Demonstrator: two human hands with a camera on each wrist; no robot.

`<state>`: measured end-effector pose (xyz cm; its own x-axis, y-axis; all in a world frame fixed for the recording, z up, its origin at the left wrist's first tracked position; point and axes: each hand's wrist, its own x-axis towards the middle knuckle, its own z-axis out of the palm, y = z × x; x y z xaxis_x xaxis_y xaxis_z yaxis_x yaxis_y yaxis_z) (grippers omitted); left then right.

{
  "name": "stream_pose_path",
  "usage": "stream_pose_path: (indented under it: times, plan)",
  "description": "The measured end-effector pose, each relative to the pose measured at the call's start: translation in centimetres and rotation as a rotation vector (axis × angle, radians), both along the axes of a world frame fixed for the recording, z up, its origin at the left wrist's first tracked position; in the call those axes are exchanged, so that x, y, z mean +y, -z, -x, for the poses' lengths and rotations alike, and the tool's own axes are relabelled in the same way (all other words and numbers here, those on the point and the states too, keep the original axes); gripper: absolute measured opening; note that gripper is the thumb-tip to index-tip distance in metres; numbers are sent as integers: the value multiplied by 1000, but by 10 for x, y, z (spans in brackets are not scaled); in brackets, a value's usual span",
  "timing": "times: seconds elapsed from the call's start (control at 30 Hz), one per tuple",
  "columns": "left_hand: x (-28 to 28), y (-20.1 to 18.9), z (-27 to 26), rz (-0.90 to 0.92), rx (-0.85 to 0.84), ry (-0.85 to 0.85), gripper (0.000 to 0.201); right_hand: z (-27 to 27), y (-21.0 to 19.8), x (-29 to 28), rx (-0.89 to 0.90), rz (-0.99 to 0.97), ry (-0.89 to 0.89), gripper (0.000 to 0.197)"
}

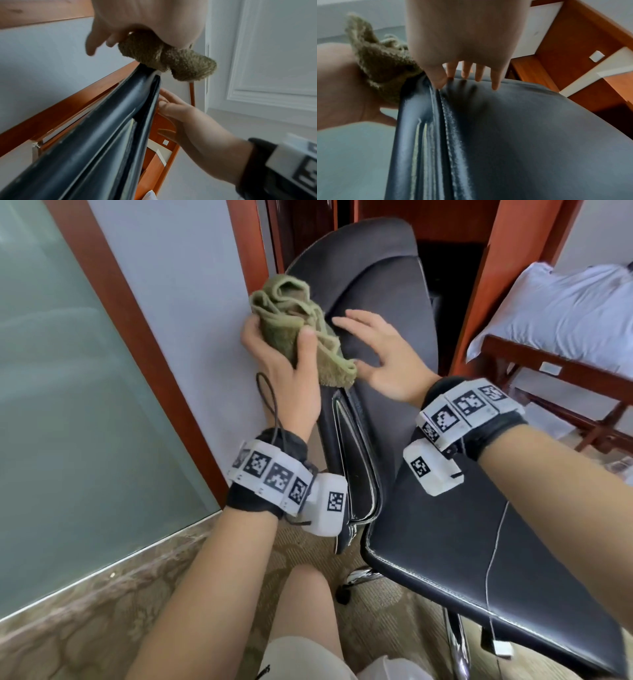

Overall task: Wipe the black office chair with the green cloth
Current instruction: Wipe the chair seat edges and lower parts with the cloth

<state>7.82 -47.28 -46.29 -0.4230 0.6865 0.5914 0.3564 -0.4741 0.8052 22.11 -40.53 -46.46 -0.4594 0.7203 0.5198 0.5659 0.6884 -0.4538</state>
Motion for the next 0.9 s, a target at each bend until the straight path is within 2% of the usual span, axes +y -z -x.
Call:
stream_pose_path:
  times: [0.03, 0.1, 0.17, 0.23, 0.33, 0.47, 0.6, 0.73, 0.9]
  plan:
    - [4, -1, 2, -37, -11, 3, 59, -1, 1, 4, -39, -35, -2, 62]
    - [7, -2, 2, -100, 84, -40, 58, -2, 4, 11, -54, -93, -2, 62]
    - [9, -1, -1, -143, 220, -163, 55, -4, 8, 14, -49, -106, -21, 63]
    - [15, 3, -3, -197, 277, -272, 50, -2, 12, 10, -13, -55, -68, 62]
    - [16, 14, -3, -219, 242, -238, 53, 4, 17, 6, 68, 9, -112, 66]
    - [10, 30, -8, -195, 313, -212, 54, 6, 24, 7, 50, 10, -127, 80]
    - [14, 14, -8, -149, 301, -148, 62, 3, 25, 9, 44, -11, -129, 80]
    - [23, 0, 7, -176, 290, -115, 53, 1, 25, 10, -22, -46, -111, 77]
    - [22, 15, 4, -268, 226, -179, 45, 4, 28, 7, -10, -36, -104, 77]
